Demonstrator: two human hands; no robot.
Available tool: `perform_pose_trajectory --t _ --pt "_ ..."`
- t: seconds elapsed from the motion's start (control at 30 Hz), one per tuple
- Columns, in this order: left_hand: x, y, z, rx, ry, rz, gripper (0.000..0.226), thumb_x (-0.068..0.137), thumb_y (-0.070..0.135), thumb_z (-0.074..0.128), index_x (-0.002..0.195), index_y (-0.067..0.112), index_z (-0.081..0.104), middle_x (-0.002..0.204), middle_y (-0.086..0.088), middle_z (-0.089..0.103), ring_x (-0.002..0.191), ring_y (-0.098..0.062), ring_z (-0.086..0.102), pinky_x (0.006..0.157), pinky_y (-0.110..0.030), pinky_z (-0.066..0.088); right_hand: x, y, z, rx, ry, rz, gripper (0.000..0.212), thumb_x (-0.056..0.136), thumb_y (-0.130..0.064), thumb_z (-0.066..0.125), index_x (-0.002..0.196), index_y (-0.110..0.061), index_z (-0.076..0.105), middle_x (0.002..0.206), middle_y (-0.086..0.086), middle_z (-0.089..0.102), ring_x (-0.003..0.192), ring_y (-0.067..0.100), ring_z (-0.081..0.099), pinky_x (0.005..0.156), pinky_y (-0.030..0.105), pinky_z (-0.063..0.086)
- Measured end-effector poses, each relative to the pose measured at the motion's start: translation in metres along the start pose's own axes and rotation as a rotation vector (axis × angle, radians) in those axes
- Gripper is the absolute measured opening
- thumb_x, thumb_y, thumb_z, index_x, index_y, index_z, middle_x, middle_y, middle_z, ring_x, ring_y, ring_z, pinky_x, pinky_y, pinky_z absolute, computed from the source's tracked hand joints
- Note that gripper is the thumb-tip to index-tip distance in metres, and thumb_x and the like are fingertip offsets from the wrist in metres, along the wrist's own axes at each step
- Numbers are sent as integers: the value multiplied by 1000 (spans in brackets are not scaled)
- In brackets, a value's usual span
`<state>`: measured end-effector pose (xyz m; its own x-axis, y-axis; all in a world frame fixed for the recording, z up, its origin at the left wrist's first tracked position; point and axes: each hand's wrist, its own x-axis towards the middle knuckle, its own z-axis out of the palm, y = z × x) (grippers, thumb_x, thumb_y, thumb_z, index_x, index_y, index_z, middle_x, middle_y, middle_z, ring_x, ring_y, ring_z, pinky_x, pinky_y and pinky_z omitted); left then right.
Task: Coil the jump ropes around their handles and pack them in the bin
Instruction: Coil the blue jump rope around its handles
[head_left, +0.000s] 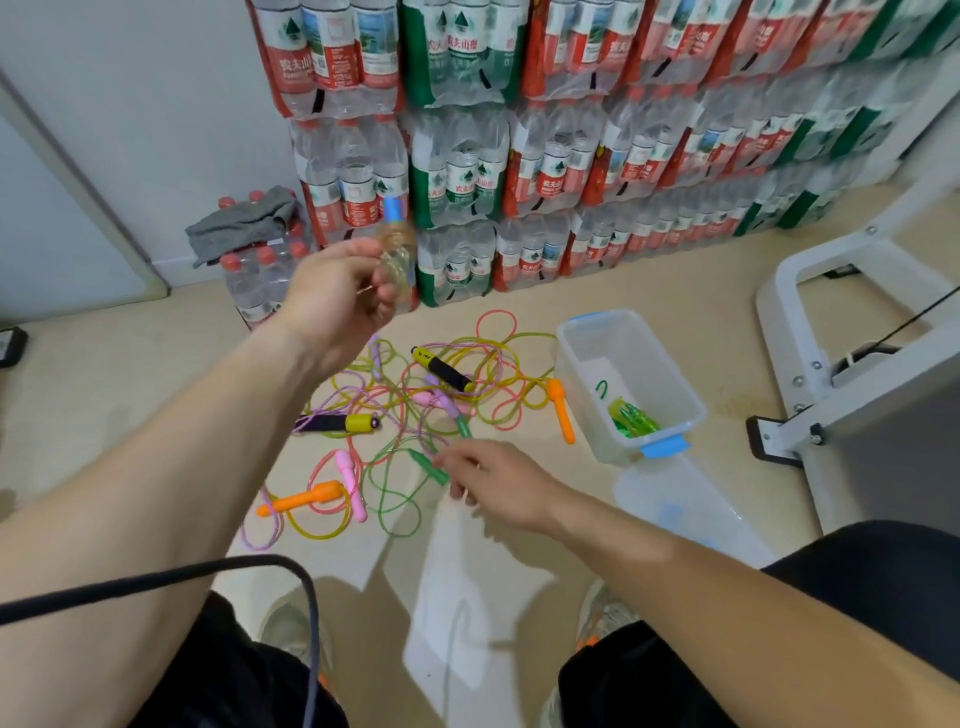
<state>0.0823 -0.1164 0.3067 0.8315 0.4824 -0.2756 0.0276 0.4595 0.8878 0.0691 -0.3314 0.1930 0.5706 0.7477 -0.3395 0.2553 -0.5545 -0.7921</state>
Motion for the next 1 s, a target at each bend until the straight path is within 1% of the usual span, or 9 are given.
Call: perform_pose_trajectory --t 0.13,0.23,0.33,0.5,0.67,0.73,0.83,0.9,1.0 --pt "0 -11 23 42 -70 -37 24 93 -5 38 93 16 51 60 0 42 50 -14 43 50 -22 35 19 -3 -44 164 373 64 38 85 -43 58 109 -14 63 106 -3 56 97 15 56 95 42 49" --pt "-4 -25 41 76 -179 -97 21 94 -3 39 94 16 49 60 1 40 52 -13 43 50 -22 34 22 -2 -57 189 390 107 93 60 -62 68 141 -26 39 135 -4 31 131 16 39 112 35 37" --pt "-9 -35 57 20 -274 -180 20 95 -1 37 92 16 48 60 2 37 52 -13 39 50 -22 32 25 0 -57 300 467 94 111 53 -62 82 143 -34 24 138 -6 28 132 18 41 110 42 43" --pt "-14 -43 75 -43 -346 -266 20 97 2 35 92 17 47 62 3 32 50 -10 34 53 -23 28 30 2 -52 391 450 10 93 66 -45 87 139 -46 29 137 -5 41 122 20 54 101 38 50" --pt "-16 -47 84 -52 -402 -326 20 97 4 35 90 20 46 63 4 31 50 -9 32 53 -21 28 31 -1 -56 271 426 -52 15 81 -40 71 85 -36 57 90 -2 55 84 15 55 73 36 44" --pt "-14 -47 88 -46 -382 -305 21 97 3 37 90 19 47 62 3 35 51 -10 36 52 -21 29 22 2 -62 317 416 1 15 85 -33 69 81 -26 56 75 -7 57 70 14 54 69 37 43" --pt "-5 -50 94 189 -242 -114 18 97 -1 45 95 15 53 59 -2 51 57 -17 54 52 -22 39 10 13 -75 397 394 90 19 84 -27 72 83 -23 53 78 5 66 67 23 62 73 42 52" --pt "3 -58 96 420 -171 18 14 97 -1 51 98 12 55 61 -4 63 57 -16 60 52 -21 44 3 24 -87 528 340 144 20 86 -18 72 99 -23 58 83 10 68 63 21 64 73 44 57" --pt "22 -80 101 720 -143 145 8 96 3 56 100 9 60 73 -8 72 57 -14 62 51 -19 48 -5 46 -106 607 282 241 44 88 -12 72 125 -27 53 83 5 64 58 15 59 57 31 53"
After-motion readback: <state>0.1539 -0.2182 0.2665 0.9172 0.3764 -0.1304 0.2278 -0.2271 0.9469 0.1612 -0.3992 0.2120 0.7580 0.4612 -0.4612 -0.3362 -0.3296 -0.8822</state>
